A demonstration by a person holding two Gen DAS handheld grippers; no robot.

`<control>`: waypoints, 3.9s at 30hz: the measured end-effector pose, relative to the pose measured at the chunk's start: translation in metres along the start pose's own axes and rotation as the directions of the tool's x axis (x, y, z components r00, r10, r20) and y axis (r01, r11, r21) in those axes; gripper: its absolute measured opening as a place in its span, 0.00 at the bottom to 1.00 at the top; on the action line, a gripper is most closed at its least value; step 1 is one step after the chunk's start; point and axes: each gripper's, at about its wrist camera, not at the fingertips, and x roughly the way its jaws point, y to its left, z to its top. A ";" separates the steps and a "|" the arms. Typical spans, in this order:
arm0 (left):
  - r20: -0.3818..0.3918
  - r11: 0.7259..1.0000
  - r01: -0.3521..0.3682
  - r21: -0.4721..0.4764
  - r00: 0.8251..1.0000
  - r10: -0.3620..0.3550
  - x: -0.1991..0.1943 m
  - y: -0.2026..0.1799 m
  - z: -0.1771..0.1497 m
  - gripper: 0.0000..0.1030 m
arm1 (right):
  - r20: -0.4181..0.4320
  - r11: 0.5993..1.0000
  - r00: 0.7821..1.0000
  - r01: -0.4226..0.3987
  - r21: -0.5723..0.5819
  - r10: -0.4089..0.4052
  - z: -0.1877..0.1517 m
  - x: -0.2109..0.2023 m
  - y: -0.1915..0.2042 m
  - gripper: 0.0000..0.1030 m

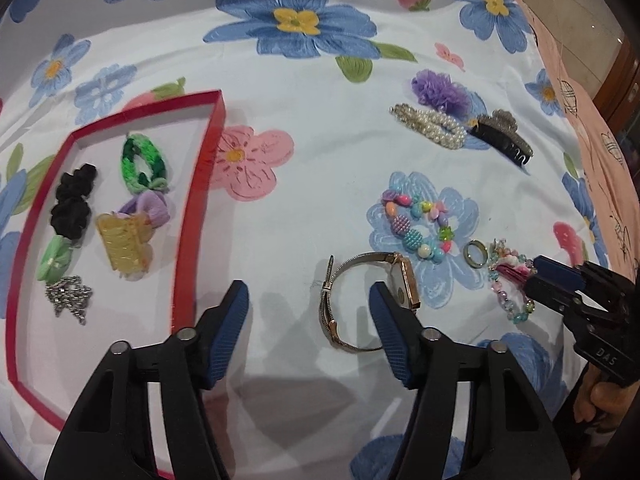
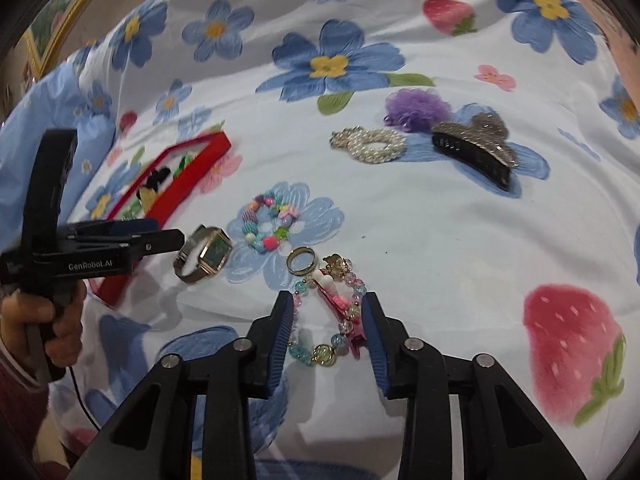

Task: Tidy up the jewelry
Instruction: 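Move both open tools back toward the remaining jewelry, then grasp the gold watch with the left tool while the right tool grasps the beaded charm bracelet, then carry the watch and bracelet into the red tray and open both tools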

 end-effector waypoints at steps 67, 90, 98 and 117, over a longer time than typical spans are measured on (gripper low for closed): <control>0.016 0.989 0.150 0.004 0.989 -0.150 -0.009 -0.007 -0.020 0.05 | -0.015 0.993 0.999 -0.048 0.104 0.050 0.010 0.013 -0.009 0.07; 0.203 0.980 0.080 -0.182 0.978 -0.042 -0.106 0.098 -0.052 0.05 | 0.111 0.965 0.960 -0.252 -0.071 0.259 0.050 -0.021 0.115 0.07; 0.207 0.953 0.022 -0.303 0.977 0.043 -0.116 0.163 -0.067 0.05 | 0.078 0.937 0.937 -0.333 -0.111 0.342 0.065 0.006 0.167 0.07; 0.133 0.922 -0.039 -0.385 0.986 0.098 -0.074 0.219 -0.062 0.05 | -0.039 0.909 0.919 -0.393 -0.138 0.391 0.079 0.088 0.241 0.07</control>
